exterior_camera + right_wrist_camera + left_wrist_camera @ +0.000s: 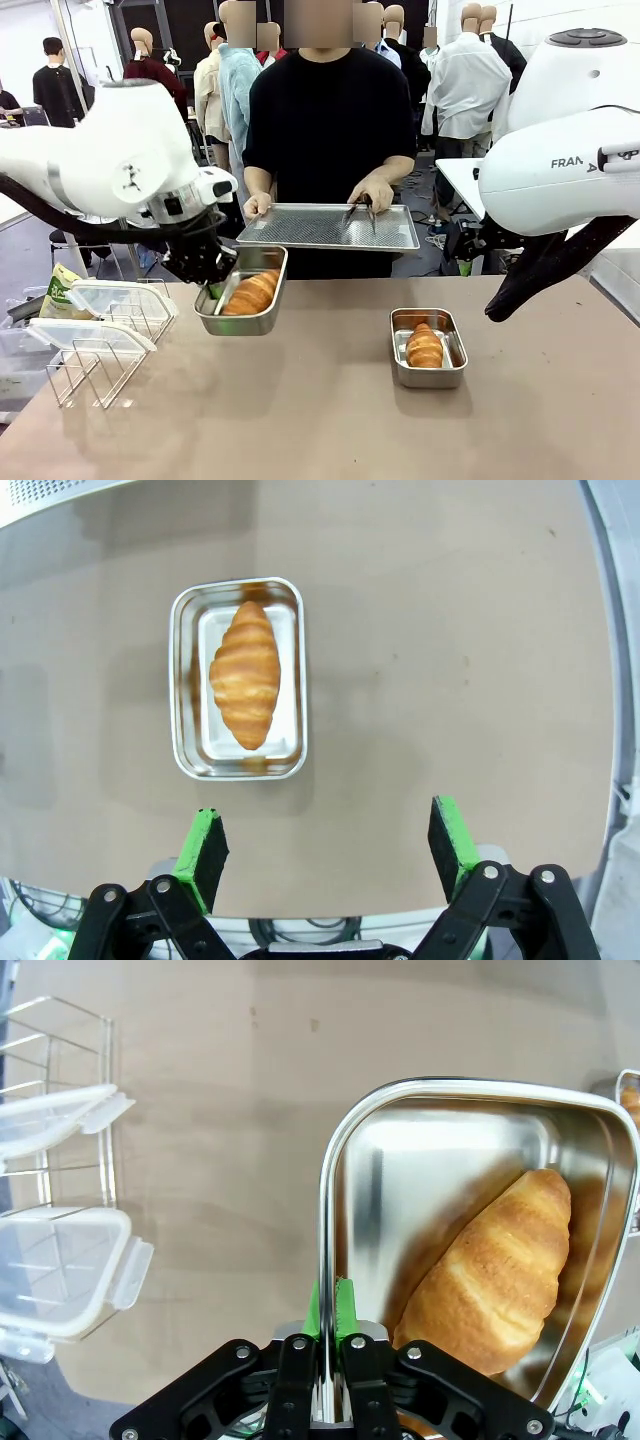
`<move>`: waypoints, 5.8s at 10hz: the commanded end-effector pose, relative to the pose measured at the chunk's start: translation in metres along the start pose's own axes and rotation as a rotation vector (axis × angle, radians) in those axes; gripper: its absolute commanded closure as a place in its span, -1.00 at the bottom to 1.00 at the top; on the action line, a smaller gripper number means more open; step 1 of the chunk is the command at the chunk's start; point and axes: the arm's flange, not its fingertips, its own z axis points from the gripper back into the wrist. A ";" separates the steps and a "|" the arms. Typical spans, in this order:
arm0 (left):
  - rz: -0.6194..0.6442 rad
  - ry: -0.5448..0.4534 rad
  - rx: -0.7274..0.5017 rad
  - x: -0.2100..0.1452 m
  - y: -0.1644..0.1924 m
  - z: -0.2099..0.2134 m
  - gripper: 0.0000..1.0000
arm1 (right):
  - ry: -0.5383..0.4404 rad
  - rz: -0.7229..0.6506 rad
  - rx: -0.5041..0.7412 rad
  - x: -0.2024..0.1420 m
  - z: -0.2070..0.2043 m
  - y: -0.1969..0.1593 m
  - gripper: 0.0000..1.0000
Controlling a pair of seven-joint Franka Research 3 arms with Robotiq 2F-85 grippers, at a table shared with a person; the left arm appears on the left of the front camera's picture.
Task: Place the bread in airtight containers.
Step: Once an object is inside an Airtight Container , place the container in the center of the table, then pick up one Airtight Container lid and hand it to the human.
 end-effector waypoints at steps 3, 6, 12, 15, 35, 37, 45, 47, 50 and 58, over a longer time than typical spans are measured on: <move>0.069 -0.016 0.053 0.027 -0.006 -0.079 1.00 | -0.002 0.003 -0.001 0.000 0.001 0.000 -1.00; 0.094 0.073 0.011 0.048 -0.010 -0.127 1.00 | -0.002 0.003 -0.001 0.000 0.001 0.000 -1.00; 0.105 0.137 0.014 0.047 -0.005 -0.137 1.00 | -0.002 0.003 -0.001 0.000 0.001 0.000 -1.00; 0.106 0.135 0.022 0.045 -0.001 -0.142 0.02 | -0.002 0.003 -0.001 0.000 0.001 0.000 -1.00; 0.081 0.156 0.041 0.043 0.004 -0.143 -1.00 | -0.002 0.003 -0.001 0.000 0.001 0.000 -1.00; 0.067 0.136 0.036 0.040 0.010 -0.136 -1.00 | -0.002 0.003 -0.001 0.000 0.001 0.000 -1.00; -0.227 -0.113 -0.071 -0.011 0.086 -0.024 -1.00 | -0.002 0.003 -0.001 0.000 0.001 0.000 -1.00; -0.358 -0.189 0.023 -0.033 0.121 0.015 -1.00 | -0.002 0.003 -0.001 0.000 0.001 0.000 -1.00; -0.688 -0.225 0.114 -0.052 0.148 0.050 -1.00 | -0.002 0.003 -0.001 0.000 0.001 0.000 -1.00; -1.403 -0.063 0.045 -0.084 0.207 0.038 -1.00 | -0.002 0.003 -0.001 0.000 0.001 0.000 -1.00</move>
